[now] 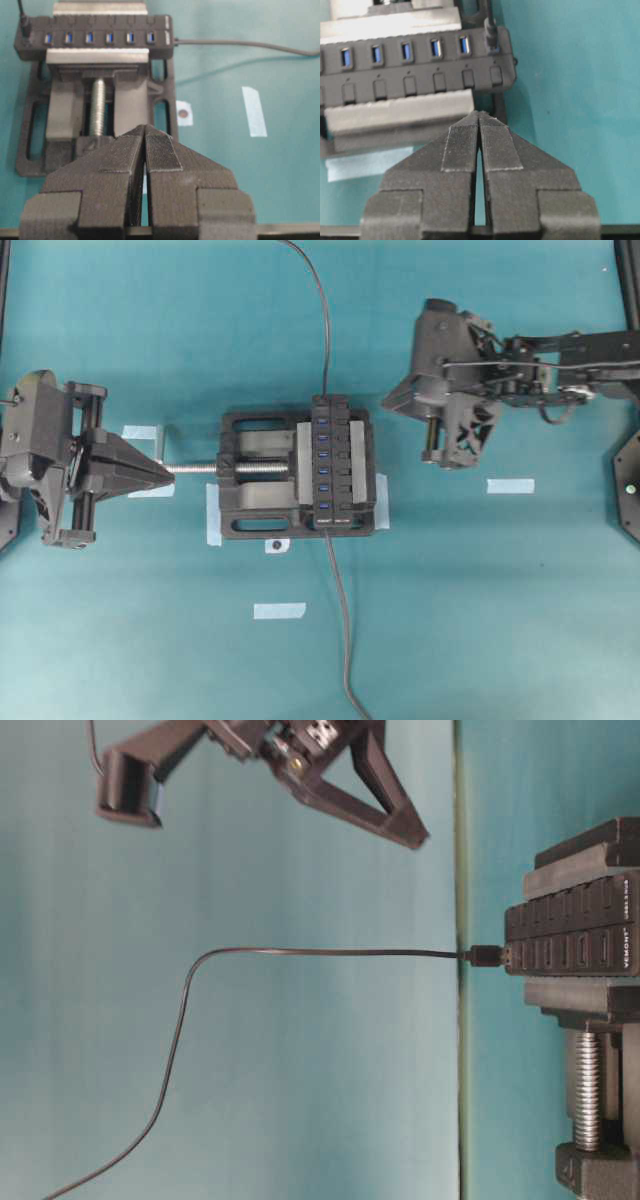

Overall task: Insert the USB into the second port from the front of the fixed hub.
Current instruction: 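Lower the right gripper toward the black USB plug at the end port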

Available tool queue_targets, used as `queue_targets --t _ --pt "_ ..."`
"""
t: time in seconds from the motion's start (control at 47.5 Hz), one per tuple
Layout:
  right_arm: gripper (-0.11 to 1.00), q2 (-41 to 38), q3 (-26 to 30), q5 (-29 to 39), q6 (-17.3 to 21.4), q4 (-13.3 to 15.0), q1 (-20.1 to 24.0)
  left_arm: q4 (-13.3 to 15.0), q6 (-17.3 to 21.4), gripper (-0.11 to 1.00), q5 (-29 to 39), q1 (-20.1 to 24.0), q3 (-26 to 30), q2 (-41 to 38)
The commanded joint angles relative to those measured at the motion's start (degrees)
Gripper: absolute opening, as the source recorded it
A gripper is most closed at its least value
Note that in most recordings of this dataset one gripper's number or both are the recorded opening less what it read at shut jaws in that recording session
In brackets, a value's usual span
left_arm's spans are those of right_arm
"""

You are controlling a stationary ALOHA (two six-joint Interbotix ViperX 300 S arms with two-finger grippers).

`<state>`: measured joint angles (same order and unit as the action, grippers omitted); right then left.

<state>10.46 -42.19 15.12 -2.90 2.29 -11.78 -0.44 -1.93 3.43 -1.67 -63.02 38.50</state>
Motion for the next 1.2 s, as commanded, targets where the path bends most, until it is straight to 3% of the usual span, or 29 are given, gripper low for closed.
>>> queue_targets --t 0.0,0.379,1.179 --pt "0.01 -0.4 2.1 -0.2 -0.8 0.1 -0.2 -0.1 -0.1 0.0 -0.2 -0.1 1.6 -0.3" --pt "0.02 -5.4 6.2 -0.3 -4.0 0.1 -0.5 -0.1 -0.2 0.0 1.0 0.4 2.4 -2.7" --pt "0.02 -8.5 8.5 -1.0 -4.4 0.3 -1.1 -0.1 -0.2 0.0 1.1 0.7 2.8 -4.0"
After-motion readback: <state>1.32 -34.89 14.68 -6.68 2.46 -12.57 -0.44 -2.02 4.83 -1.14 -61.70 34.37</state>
